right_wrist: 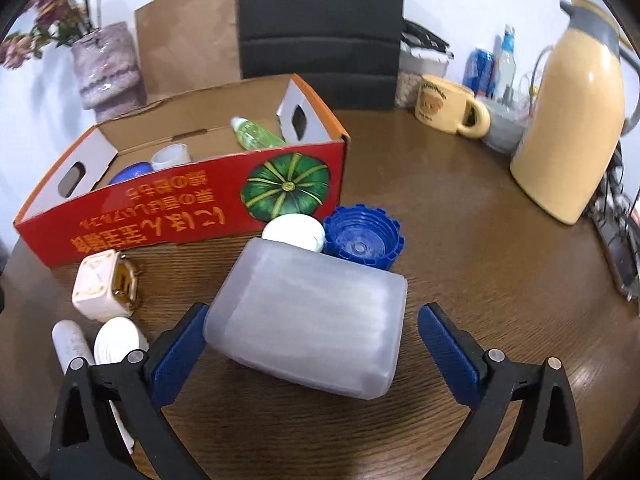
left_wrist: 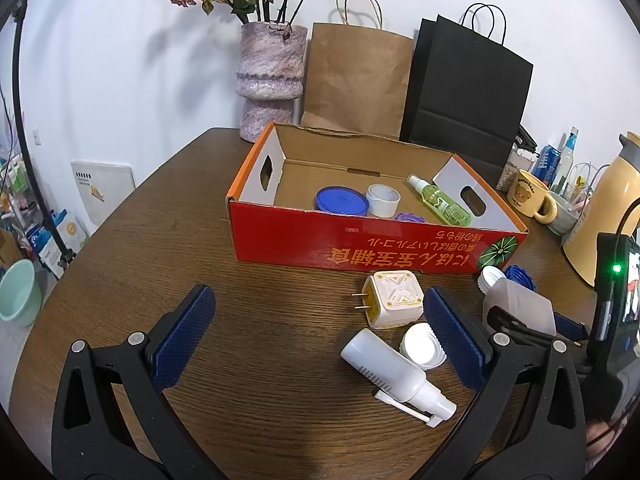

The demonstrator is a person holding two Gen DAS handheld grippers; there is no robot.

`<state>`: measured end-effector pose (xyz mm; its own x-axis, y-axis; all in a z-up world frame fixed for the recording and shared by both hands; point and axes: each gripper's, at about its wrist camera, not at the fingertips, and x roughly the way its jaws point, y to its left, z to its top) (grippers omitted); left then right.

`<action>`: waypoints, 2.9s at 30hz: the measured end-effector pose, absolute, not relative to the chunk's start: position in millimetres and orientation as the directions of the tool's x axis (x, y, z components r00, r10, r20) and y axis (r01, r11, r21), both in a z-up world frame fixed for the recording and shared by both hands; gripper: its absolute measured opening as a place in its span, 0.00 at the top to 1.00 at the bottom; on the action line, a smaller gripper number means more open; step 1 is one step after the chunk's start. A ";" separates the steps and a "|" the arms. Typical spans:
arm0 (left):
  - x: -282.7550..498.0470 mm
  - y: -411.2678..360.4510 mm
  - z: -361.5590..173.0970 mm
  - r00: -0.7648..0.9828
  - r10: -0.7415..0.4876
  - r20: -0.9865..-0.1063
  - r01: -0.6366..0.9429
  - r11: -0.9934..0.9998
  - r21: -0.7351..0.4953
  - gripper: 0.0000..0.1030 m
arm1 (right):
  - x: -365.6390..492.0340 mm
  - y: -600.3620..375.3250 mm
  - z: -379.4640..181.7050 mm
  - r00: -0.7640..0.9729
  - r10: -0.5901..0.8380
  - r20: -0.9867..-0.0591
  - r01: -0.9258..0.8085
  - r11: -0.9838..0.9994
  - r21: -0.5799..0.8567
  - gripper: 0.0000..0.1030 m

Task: Organize rigid objects
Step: 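Move the right gripper to the frosted plastic container and close on it, then lift the frosted container with the right gripper while the left gripper grasps the white bottle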

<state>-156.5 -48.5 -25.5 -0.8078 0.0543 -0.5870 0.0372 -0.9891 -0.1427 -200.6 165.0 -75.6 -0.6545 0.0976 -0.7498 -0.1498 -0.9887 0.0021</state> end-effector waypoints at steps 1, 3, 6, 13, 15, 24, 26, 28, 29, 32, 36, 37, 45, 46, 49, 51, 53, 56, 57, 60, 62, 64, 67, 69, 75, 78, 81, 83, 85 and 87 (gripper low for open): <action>-157.1 -48.8 -25.2 -0.808 0.055 -0.587 0.036 -0.989 -0.142 0.00 | -202.1 166.1 -76.1 -0.651 0.097 -0.753 -0.153 -0.988 0.005 0.00; -157.2 -47.8 -26.1 -0.807 0.049 -0.588 0.039 -0.990 -0.136 0.00 | -204.4 169.5 -78.2 -0.640 0.080 -0.764 -0.154 -0.988 0.026 0.00; -158.4 -44.9 -28.5 -0.805 0.039 -0.592 0.044 -0.991 -0.126 0.00 | -208.5 173.2 -82.3 -0.617 0.054 -0.785 -0.147 -0.988 0.047 0.00; -160.2 -41.8 -33.9 -0.798 0.028 -0.602 0.049 -0.993 -0.110 0.00 | -201.9 178.4 -79.9 -0.627 0.033 -0.778 -0.086 -0.996 0.027 0.13; -160.8 -41.1 -35.1 -0.796 0.021 -0.604 0.053 -0.993 -0.105 0.00 | -199.2 180.5 -79.1 -0.636 0.005 -0.772 -0.057 -0.998 0.040 0.14; -160.1 -39.1 -39.5 -0.780 -0.014 -0.626 0.098 -0.990 -0.101 0.00 | -183.0 192.2 -66.9 -0.688 -0.039 -0.725 -0.002 -0.998 0.057 0.16; -158.6 -39.1 -40.5 -0.776 -0.022 -0.630 0.112 -0.988 -0.103 0.00 | -180.4 194.6 -65.7 -0.692 -0.051 -0.720 0.011 -0.998 0.061 0.16; -156.6 -39.0 -42.0 -0.771 -0.032 -0.637 0.128 -0.986 -0.106 0.00 | -177.1 197.2 -63.5 -0.700 -0.060 -0.711 0.024 -0.998 0.060 0.16; -155.9 -38.9 -43.0 -0.767 -0.035 -0.641 0.135 -0.985 -0.108 0.00 | -174.9 198.8 -62.2 -0.706 -0.064 -0.706 0.031 -0.998 0.060 0.16; -154.1 -35.4 -46.4 -0.755 -0.046 -0.655 0.150 -0.983 -0.104 0.00 | -170.0 203.9 -59.3 -0.718 -0.074 -0.692 0.047 -0.997 0.058 0.16; -150.2 -27.4 -50.6 -0.740 -0.057 -0.670 0.156 -0.984 -0.089 0.00 | -163.0 209.2 -56.1 -0.731 -0.084 -0.677 0.066 -0.996 0.052 0.16; -149.2 -25.7 -51.6 -0.737 -0.060 -0.673 0.158 -0.984 -0.086 0.00 | -161.0 211.2 -55.0 -0.735 -0.088 -0.673 0.071 -0.996 0.052 0.16; -146.2 -7.5 -62.5 -0.690 -0.064 -0.721 0.168 -0.983 -0.074 0.00 | -151.0 221.8 -51.5 -0.750 -0.104 -0.653 0.096 -0.994 0.048 0.16; -146.2 -5.5 -63.4 -0.686 -0.069 -0.724 0.173 -0.983 -0.070 0.00 | -150.1 221.9 -51.2 -0.751 -0.106 -0.651 0.099 -0.994 0.048 0.16; -147.3 -1.3 -68.2 -0.664 -0.081 -0.743 0.190 -0.980 -0.064 0.00 | -147.7 219.2 -50.7 -0.753 -0.114 -0.648 0.113 -0.993 0.044 0.16; -146.8 1.9 -70.8 -0.656 -0.071 -0.751 0.180 -0.982 -0.065 0.00 | -146.2 216.2 -50.6 -0.755 -0.119 -0.645 0.124 -0.992 0.038 0.16; -145.9 5.4 -71.2 -0.655 -0.075 -0.752 0.172 -0.984 -0.052 0.00 | -145.1 214.1 -50.4 -0.756 -0.123 -0.643 0.131 -0.991 0.035 0.16; -145.6 7.6 -71.8 -0.652 -0.069 -0.755 0.164 -0.985 -0.051 0.00 | -143.9 213.2 -50.6 -0.758 -0.123 -0.641 0.134 -0.991 0.032 0.16; -145.5 6.6 -72.2 -0.649 -0.068 -0.758 0.166 -0.985 -0.054 0.01 | -143.7 213.2 -50.7 -0.757 -0.123 -0.642 0.133 -0.991 0.033 0.16; -144.1 1.1 -73.2 -0.638 -0.050 -0.769 0.166 -0.983 -0.075 0.03 | -143.4 213.9 -51.4 -0.755 -0.123 -0.644 0.132 -0.991 0.036 0.16; -143.2 -2.8 -74.5 -0.630 -0.043 -0.775 0.165 -0.983 -0.080 0.08 | -143.7 214.4 -51.5 -0.753 -0.125 -0.646 0.132 -0.990 0.037 0.16; -141.9 -8.7 -76.4 -0.621 -0.038 -0.783 0.165 -0.983 -0.084 0.12 | -143.7 214.3 -51.7 -0.753 -0.127 -0.646 0.134 -0.990 0.037 0.16; -139.3 -19.4 -77.4 -0.618 -0.040 -0.785 0.169 -0.982 -0.083 0.18 | -143.9 214.6 -51.9 -0.752 -0.129 -0.646 0.138 -0.990 0.038 0.16; -139.1 -23.9 -76.8 -0.625 -0.035 -0.780 0.164 -0.983 -0.087 0.19 | -143.8 214.4 -52.1 -0.752 -0.130 -0.646 0.140 -0.990 0.036 0.16; -147.6 -11.9 -71.2 -0.663 -0.027 -0.748 0.077 -0.997 -0.032 0.19 | -143.8 210.4 -54.7 -0.746 -0.131 -0.653 0.150 -0.988 0.026 0.16; -157.2 -4.3 -75.6 -0.643 -0.011 -0.766 0.043 -0.999 -0.023 0.28 | -143.0 210.3 -54.2 -0.748 -0.132 -0.650 0.152 -0.988 0.026 0.16; -165.7 -0.5 -80.8 -0.620 0.008 -0.785 0.024 -0.999 -0.029 0.51 | -142.7 209.4 -54.0 -0.749 -0.136 -0.649 0.158 -0.987 0.025 0.16; -166.6 2.2 -80.3 -0.627 0.010 -0.779 0.015 -1.000 -0.025 0.68 | -142.2 209.0 -53.8 -0.749 -0.140 -0.647 0.163 -0.986 0.024 0.16; -165.9 4.5 -79.6 -0.631 0.016 -0.776 0.003 -1.000 -0.024 0.72 | -141.5 207.6 -53.4 -0.751 -0.140 -0.645 0.166 -0.986 0.021 0.16; -165.5 5.6 -78.6 -0.633 0.022 -0.774 -0.004 -1.000 -0.025 0.72 | -141.2 206.9 -53.0 -0.753 -0.140 -0.643 0.167 -0.986 0.019 0.16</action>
<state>-165.5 5.6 -78.6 -0.6328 0.0223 -0.7740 -0.0044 -0.9997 -0.0253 -141.2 206.9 -53.0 -0.7528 -0.1403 -0.6432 0.1674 -0.9857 0.0192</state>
